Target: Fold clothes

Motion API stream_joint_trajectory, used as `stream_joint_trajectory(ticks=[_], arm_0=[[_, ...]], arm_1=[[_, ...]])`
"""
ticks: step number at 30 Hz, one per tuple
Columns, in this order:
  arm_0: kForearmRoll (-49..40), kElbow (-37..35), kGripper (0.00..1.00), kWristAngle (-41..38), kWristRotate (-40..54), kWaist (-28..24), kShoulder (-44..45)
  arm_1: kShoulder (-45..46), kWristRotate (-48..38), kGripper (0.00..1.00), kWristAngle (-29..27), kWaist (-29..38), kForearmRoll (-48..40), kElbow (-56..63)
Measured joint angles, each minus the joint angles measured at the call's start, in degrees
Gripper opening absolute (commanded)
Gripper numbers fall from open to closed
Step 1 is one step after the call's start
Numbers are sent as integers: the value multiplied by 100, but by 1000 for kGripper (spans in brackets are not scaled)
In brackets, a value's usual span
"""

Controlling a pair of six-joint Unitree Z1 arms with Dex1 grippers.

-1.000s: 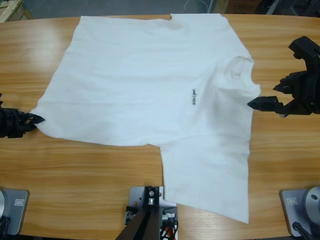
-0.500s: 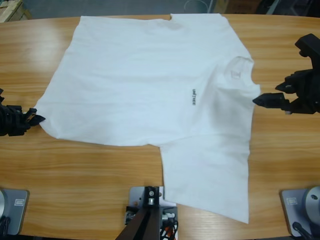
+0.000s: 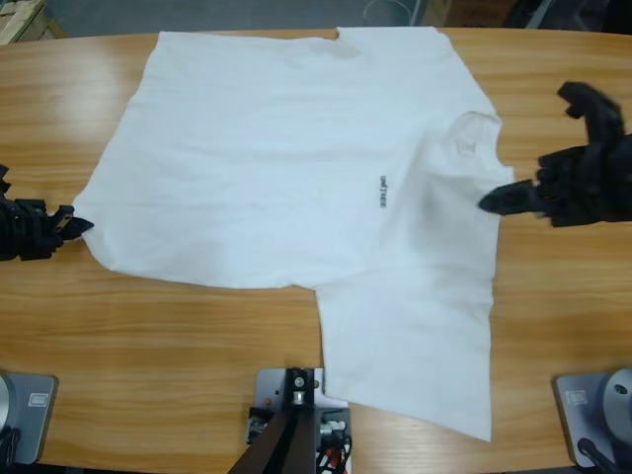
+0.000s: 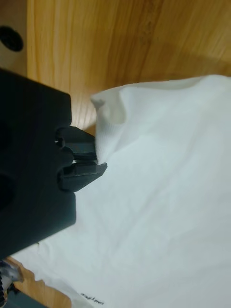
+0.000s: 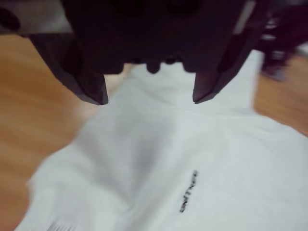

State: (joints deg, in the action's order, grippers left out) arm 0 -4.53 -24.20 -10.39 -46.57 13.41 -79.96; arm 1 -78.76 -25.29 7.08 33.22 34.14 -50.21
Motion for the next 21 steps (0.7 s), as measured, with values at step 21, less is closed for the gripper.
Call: stream_joint_trajectory(ticks=[21], arm_0=[[280,-1,0,-167,197,6,-26]], arm_1=[[609,-4078,732,350,1362,-1653,2454]])
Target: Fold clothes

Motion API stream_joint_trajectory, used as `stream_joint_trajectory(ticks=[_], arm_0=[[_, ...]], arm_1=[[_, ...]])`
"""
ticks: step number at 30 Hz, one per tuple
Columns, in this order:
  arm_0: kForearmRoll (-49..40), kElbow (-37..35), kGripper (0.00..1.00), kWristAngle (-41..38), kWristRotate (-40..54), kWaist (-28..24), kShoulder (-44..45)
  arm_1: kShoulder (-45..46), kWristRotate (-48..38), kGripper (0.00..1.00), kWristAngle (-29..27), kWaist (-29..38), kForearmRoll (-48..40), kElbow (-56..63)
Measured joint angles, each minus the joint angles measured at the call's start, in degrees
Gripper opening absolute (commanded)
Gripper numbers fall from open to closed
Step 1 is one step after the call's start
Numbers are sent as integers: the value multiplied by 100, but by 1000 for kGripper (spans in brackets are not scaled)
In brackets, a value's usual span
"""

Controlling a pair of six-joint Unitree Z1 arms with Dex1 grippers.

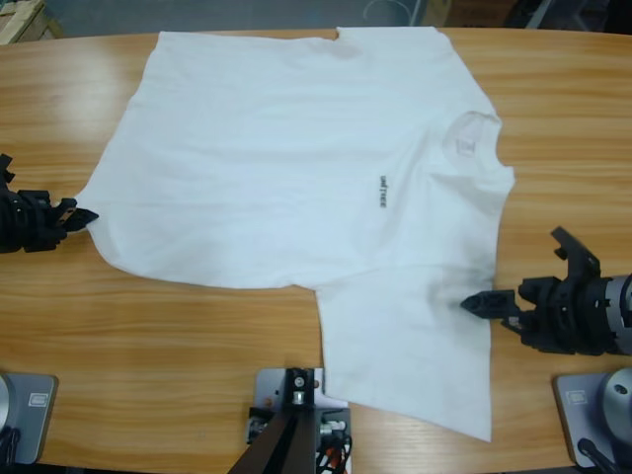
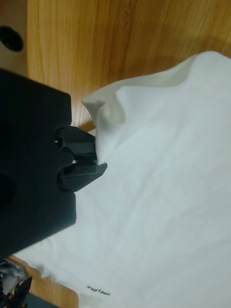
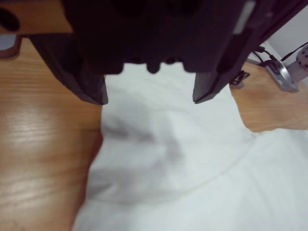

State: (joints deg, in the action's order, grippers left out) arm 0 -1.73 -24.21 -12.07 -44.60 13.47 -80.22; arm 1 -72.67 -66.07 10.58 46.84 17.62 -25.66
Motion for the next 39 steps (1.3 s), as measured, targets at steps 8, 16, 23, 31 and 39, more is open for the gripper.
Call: stream_joint_trajectory(ticks=[8,16,23,31,39], arm_0=[[2,0,0,0,25,0,0],[5,0,0,0,33,0,-20],[43,0,0,0,40,0,-46],[53,-1,0,-24,40,0,-53],[54,-12,0,-118,41,1,-53]], arm_1=[[-168,-272,729,1,65,-331,324],[-745,-279,302,106,157,-1540,698],[-944,-332,0,169,313,-1790,710],[-980,-357,0,163,316,-1792,850],[-892,108,0,136,326,-1793,887]])
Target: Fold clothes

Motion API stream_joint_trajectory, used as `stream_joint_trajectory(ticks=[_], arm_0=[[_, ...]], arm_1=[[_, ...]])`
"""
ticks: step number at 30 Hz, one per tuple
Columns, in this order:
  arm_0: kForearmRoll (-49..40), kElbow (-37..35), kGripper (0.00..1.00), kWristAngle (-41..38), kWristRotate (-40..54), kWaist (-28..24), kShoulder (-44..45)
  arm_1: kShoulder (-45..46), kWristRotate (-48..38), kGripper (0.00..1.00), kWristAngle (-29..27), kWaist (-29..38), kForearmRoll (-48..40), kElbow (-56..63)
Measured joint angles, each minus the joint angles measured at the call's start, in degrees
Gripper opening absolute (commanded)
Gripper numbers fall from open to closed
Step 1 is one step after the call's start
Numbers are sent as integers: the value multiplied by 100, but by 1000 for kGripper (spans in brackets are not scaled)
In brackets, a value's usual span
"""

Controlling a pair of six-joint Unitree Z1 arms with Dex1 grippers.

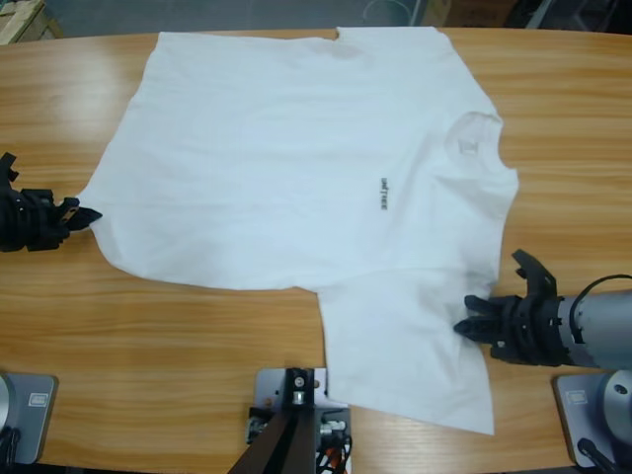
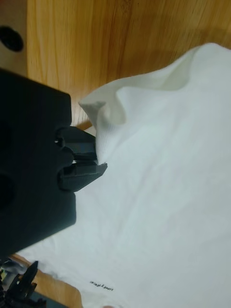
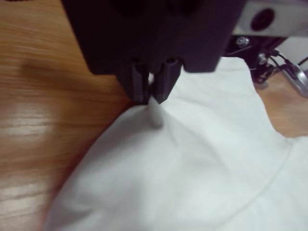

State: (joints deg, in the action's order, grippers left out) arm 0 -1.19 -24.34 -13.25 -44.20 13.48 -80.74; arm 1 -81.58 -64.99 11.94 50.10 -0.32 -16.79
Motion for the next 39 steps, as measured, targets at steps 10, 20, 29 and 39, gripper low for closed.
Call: stream_joint_trajectory(ticks=[10,20,29,39], arm_0=[[0,-211,0,-68,97,1,6],[-54,-517,0,-117,264,-331,222],[-97,-654,0,-132,425,-493,215],[-101,-979,0,-134,536,-595,41]], arm_1=[[745,1213,0,-95,-321,1739,-1085],[1424,2656,0,-48,-1706,3001,-2066],[1168,3686,0,457,-2480,3303,-2740],[362,4619,0,690,-3119,3537,-3365]])
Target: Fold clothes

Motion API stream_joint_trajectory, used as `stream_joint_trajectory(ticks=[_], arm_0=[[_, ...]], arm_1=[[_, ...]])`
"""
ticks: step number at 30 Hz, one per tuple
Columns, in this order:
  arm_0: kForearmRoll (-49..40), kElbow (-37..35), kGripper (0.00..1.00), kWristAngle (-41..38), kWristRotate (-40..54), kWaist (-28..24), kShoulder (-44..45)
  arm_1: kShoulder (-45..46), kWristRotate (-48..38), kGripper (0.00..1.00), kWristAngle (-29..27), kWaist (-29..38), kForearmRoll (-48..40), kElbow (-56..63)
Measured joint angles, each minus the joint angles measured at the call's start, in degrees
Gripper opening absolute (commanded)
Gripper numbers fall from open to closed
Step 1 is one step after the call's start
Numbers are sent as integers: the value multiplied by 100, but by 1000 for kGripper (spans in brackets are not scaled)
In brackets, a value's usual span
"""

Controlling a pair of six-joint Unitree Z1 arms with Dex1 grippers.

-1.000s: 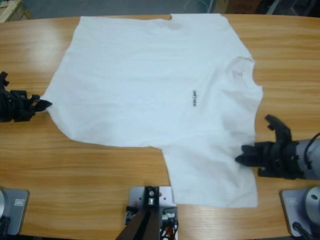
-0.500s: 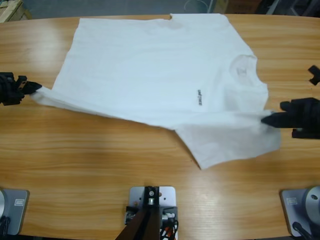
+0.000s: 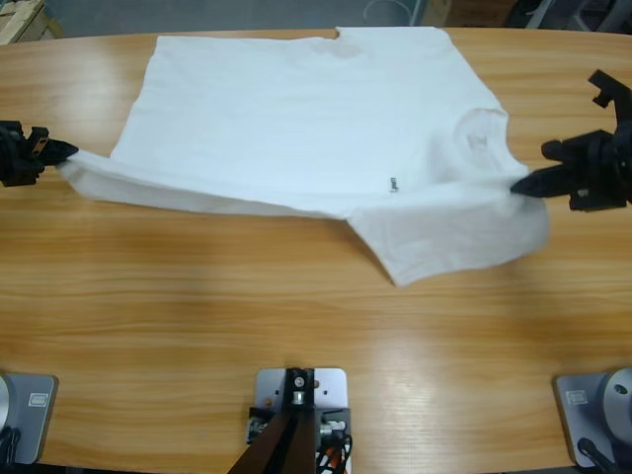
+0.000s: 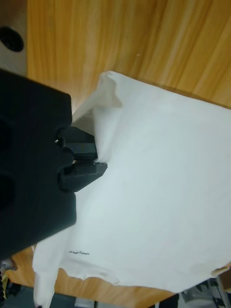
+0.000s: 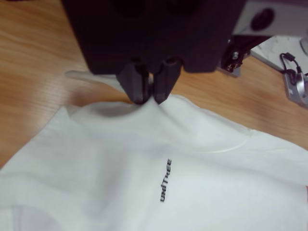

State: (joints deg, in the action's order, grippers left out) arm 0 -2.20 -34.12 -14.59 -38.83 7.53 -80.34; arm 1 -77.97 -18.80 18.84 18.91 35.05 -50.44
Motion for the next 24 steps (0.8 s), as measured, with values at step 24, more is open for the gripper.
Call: stream_joint_trajectory(ticks=[24], arm_0=[[0,-479,0,0,326,-108,-1144]], arm_1=[[-1312,774,0,36,-312,188,-875]])
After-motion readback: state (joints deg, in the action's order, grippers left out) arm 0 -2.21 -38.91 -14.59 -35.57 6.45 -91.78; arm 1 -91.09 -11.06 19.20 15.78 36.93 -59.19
